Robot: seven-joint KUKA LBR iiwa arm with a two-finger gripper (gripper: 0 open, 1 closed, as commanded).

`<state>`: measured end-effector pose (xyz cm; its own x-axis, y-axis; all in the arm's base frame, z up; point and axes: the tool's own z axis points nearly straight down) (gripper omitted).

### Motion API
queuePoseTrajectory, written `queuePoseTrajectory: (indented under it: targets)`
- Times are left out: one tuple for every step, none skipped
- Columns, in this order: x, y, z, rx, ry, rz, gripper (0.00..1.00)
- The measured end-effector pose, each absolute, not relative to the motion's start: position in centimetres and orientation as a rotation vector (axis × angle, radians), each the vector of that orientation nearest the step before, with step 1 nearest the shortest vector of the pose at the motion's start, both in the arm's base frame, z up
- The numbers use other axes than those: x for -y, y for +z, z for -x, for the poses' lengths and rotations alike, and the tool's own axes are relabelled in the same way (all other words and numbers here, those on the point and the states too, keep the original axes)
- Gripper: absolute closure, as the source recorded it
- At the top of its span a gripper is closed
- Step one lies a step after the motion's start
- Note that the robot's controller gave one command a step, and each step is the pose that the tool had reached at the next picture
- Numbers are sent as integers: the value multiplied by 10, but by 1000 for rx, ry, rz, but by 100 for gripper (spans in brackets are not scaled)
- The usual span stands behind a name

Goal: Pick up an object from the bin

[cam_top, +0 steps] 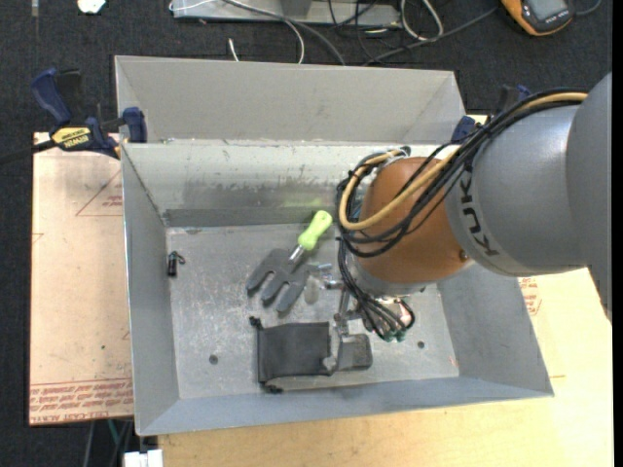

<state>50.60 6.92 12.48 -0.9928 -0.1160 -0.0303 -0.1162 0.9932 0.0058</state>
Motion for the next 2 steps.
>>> queuePoseTrajectory:
  targets:
    - [-69,125,-506,-3106,12,181,0]
    - [-76,92,-502,-3107,16,-9,0]
